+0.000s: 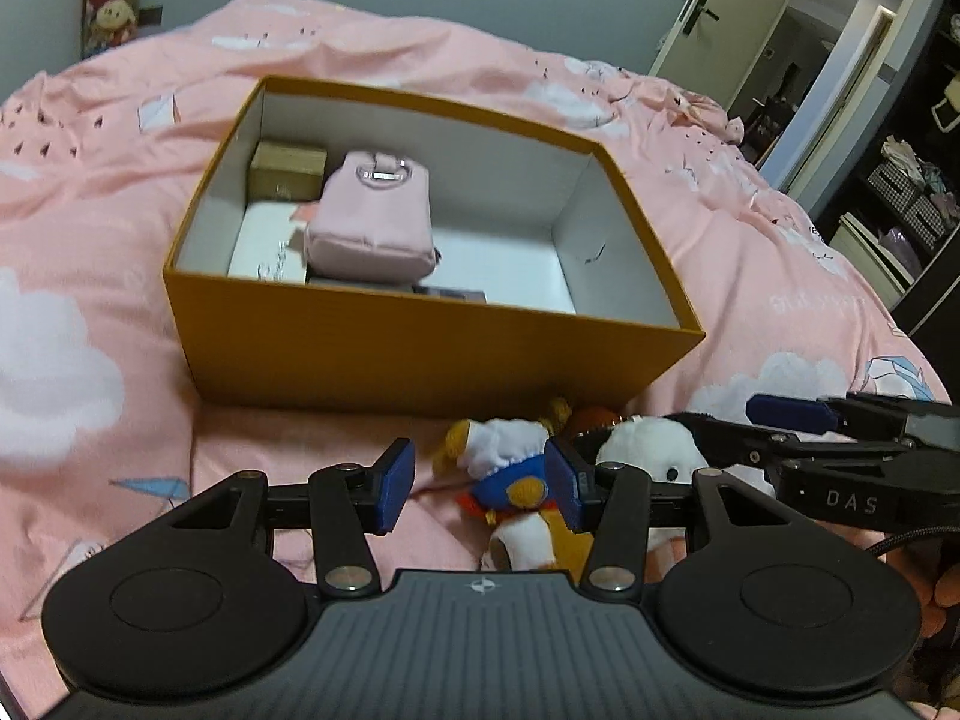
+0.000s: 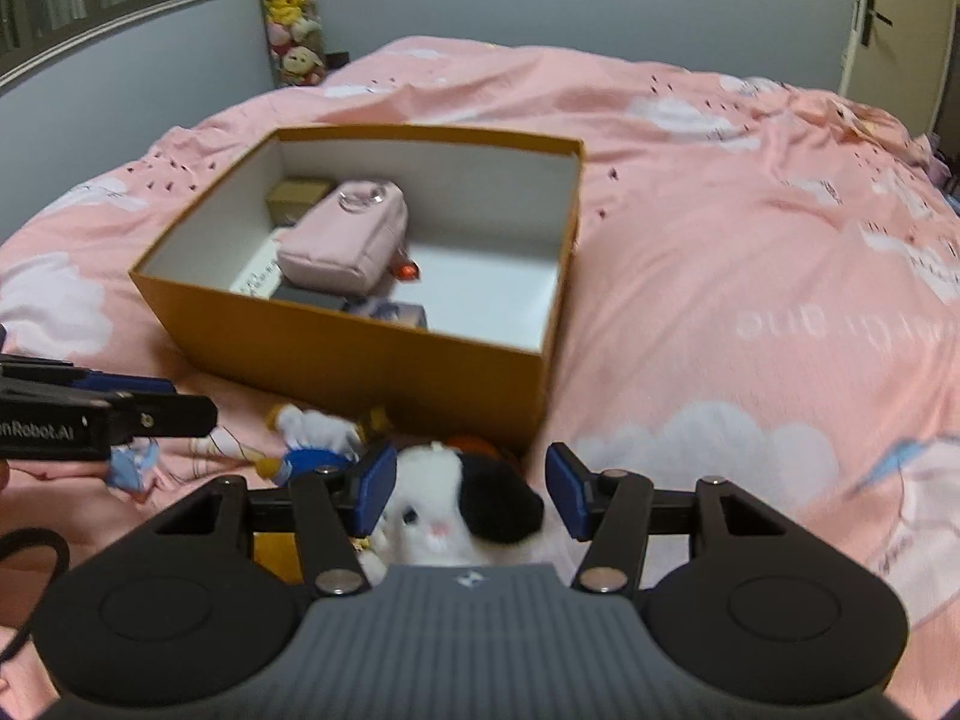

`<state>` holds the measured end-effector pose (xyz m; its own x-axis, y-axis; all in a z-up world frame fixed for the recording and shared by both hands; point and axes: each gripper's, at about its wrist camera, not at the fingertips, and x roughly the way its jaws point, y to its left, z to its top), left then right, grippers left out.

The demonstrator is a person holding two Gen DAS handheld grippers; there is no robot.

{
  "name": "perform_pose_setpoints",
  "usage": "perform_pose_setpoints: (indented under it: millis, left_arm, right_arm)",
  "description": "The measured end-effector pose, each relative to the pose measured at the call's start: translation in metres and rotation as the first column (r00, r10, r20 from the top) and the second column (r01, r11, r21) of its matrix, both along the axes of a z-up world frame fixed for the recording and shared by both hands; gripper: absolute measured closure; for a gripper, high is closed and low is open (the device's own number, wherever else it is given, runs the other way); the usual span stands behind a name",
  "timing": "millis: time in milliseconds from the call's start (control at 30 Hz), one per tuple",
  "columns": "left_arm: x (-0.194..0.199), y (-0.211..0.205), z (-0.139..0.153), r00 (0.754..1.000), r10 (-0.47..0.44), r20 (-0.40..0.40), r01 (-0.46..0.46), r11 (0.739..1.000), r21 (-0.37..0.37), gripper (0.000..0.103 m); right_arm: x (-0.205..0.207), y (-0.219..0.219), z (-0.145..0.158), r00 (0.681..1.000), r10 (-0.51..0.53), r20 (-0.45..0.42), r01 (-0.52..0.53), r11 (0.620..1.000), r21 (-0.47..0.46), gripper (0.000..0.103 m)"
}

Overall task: Organize objects
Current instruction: 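Grasp the duck plush with the left gripper while the right grasps the white dog plush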

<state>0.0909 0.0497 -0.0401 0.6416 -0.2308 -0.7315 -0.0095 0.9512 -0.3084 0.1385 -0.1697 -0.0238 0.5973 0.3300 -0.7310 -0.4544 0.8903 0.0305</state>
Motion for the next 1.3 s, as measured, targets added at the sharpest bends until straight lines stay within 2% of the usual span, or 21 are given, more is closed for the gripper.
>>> perform_pose_setpoints:
  millis: [200,600,767,1033,1300]
  left_arm:
    - [0.000,-0.001,-0.005,0.999,0.001,-0.040,-0.002,1.000,-0.015,0.047]
    - [0.005,0.004,-0.024,0.989,-0.021,-0.143,0.002,0.991,-0.136,0.047]
    - [0.011,-0.003,-0.032,0.983,-0.052,-0.175,0.023,0.985,-0.169,0.039]
    - [0.030,-0.012,-0.046,0.968,-0.054,-0.244,0.001,0.977,-0.211,0.035]
    - [0.050,-0.021,-0.061,0.941,-0.053,-0.335,-0.030,0.971,-0.237,0.034]
  right_arm:
    - [-0.003,-0.007,-0.008,0.999,-0.032,-0.028,0.031,0.999,-0.018,0.041]
    - [-0.001,-0.008,-0.022,0.995,-0.057,-0.087,0.053,0.997,-0.048,0.042]
    - [0.002,-0.006,-0.028,0.991,-0.032,-0.128,0.028,0.999,-0.027,0.041]
    - [0.009,-0.001,-0.041,0.980,0.020,-0.200,-0.019,1.000,0.008,0.041]
    - [0.018,-0.005,-0.049,0.967,0.038,-0.253,-0.024,0.998,0.057,0.039]
